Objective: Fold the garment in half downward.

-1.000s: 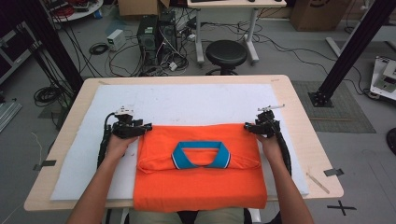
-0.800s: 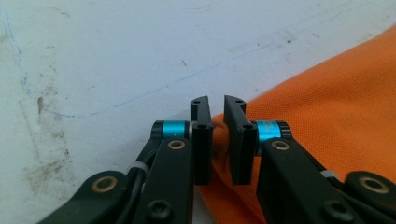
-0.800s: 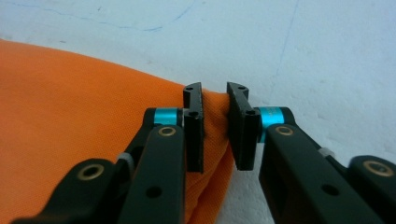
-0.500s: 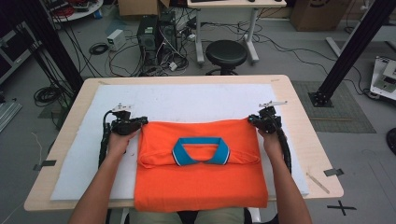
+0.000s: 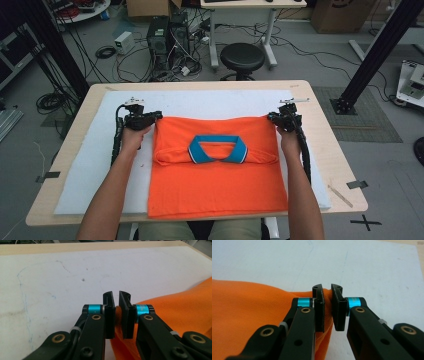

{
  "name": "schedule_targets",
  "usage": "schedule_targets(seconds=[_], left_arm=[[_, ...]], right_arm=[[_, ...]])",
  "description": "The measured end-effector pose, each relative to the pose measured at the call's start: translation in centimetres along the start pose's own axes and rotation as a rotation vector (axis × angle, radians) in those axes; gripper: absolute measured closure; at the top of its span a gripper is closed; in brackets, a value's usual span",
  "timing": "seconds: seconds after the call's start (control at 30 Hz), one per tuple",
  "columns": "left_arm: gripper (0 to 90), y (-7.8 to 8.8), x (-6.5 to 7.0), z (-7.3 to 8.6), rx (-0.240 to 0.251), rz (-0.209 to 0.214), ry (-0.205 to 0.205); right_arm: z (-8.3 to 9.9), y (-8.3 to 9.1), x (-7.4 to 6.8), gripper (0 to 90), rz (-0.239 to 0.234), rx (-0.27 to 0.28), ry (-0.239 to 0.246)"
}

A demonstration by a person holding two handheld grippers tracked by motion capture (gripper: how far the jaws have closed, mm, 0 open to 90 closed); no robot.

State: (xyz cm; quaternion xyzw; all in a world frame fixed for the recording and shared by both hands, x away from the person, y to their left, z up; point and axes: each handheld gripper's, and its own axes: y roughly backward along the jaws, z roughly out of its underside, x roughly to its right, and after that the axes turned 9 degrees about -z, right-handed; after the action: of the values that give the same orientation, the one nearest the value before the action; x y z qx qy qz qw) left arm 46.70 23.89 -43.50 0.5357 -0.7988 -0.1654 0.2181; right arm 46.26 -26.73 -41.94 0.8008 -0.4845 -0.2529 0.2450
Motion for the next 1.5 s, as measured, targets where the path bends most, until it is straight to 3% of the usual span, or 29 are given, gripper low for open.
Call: schedule_targets(seconds=[0.1,0.2,0.23,0.33,0.37,0.5,0.73,0.9,1.0,1.07,1.17,1.27,1.33,1.5], left_arm=[[82.6,-0.4,-0.1,0.5,-0.024,0.001,0.006],[65.3,-0.2,-0.2,1.0,-0.003,0.001,0.031],[59.1,0.0,-0.2,1.1,-0.007,0.009,0.032],[52.3,0.6,0.2,1.5,-0.003,0.035,0.014],[49.9,0.8,0.3,1.6,-0.008,0.050,0.018],[46.1,1.7,0.8,2.1,-0.003,0.094,0.004],[41.5,3.1,1.3,2.9,0.001,0.168,-0.030],[41.3,3.8,2.6,2.6,0.010,0.213,-0.084],[40.9,4.1,3.4,2.2,0.000,0.243,-0.119],[40.9,4.3,3.9,1.9,0.017,0.255,-0.139],[41.0,4.3,4.4,1.8,0.023,0.271,-0.149],[41.0,4.2,4.8,1.9,0.009,0.281,-0.159],[41.0,4.2,4.9,1.8,0.010,0.292,-0.158],[38.1,4.5,5.3,0.7,0.002,0.305,-0.165]], right_arm=[[0.3,-0.6,0.2,82.9,0.003,-0.002,-0.009],[0.5,-1.0,0.2,80.5,0.001,-0.019,-0.012],[0.5,-1.0,0.1,78.0,-0.001,-0.018,-0.012],[0.5,-0.9,-0.2,61.0,-0.014,-0.019,-0.023],[0.4,-0.8,-0.3,58.2,-0.041,-0.031,-0.029],[0.4,-0.1,-1.8,52.5,-0.038,-0.035,0.036],[0.9,1.0,-4.6,47.1,-0.157,-0.048,0.097],[1.6,1.0,-7.0,45.1,-0.258,-0.076,0.144],[1.9,1.0,-8.4,45.0,-0.287,-0.093,0.184],[2.1,0.7,-9.3,45.1,-0.330,-0.121,0.185],[2.4,-0.1,-10.0,49.3,-0.326,-0.174,0.206],[2.6,-0.7,-10.1,65.2,-0.346,-0.219,0.203],[2.8,-0.8,-10.3,79.1,-0.341,-0.241,0.230],[2.6,0.4,-10.4,85.8,-0.347,-0.182,0.274]])
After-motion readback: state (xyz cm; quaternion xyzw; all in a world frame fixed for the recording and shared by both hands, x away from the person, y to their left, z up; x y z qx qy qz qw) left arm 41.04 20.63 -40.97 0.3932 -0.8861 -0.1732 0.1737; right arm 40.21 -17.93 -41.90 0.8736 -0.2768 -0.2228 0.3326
